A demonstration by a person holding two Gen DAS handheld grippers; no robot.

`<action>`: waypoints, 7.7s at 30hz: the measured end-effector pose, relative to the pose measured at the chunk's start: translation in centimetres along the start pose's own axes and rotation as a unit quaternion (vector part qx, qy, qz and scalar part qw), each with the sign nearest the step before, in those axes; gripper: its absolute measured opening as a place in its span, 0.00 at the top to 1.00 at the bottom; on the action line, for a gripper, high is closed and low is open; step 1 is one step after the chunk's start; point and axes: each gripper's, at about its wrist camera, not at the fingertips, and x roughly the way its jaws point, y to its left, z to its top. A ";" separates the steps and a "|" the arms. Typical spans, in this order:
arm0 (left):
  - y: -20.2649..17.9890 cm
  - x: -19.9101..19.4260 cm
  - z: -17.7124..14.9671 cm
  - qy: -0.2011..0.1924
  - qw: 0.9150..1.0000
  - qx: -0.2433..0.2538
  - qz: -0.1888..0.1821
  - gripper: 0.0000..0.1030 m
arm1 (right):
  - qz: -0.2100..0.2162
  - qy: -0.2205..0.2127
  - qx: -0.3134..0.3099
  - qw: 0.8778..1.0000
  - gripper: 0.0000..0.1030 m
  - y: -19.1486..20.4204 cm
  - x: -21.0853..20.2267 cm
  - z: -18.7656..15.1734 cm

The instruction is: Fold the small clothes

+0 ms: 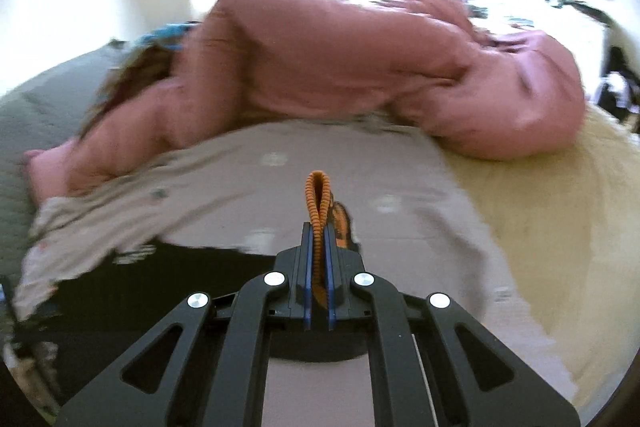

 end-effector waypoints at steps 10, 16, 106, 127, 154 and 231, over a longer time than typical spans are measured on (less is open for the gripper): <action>3.7 -1.3 -0.2 -0.004 0.999 -0.043 -0.008 0.08 | 0.138 0.020 -0.045 0.989 0.96 12.2 0.6 0.3; 4.9 -1.6 -0.6 -0.002 0.998 -0.056 -0.020 0.08 | 0.191 0.046 -0.067 0.978 0.96 18.6 1.7 -1.2; 1.6 2.3 -4.8 0.096 0.991 0.057 -0.077 0.53 | 0.128 0.167 -0.162 0.964 0.52 20.9 10.9 -11.9; 2.2 -0.4 -4.0 0.055 0.995 0.051 -0.061 0.21 | 0.086 0.166 -0.135 0.973 0.22 18.6 10.4 -12.6; 8.8 -6.7 -3.3 -0.020 0.999 -0.014 0.023 0.09 | 0.150 0.108 -0.185 0.965 0.09 25.4 5.1 -11.5; 34.3 -8.6 -5.9 -0.068 0.913 -0.365 0.167 0.43 | 0.279 0.153 -0.290 0.902 0.09 44.0 7.0 -19.8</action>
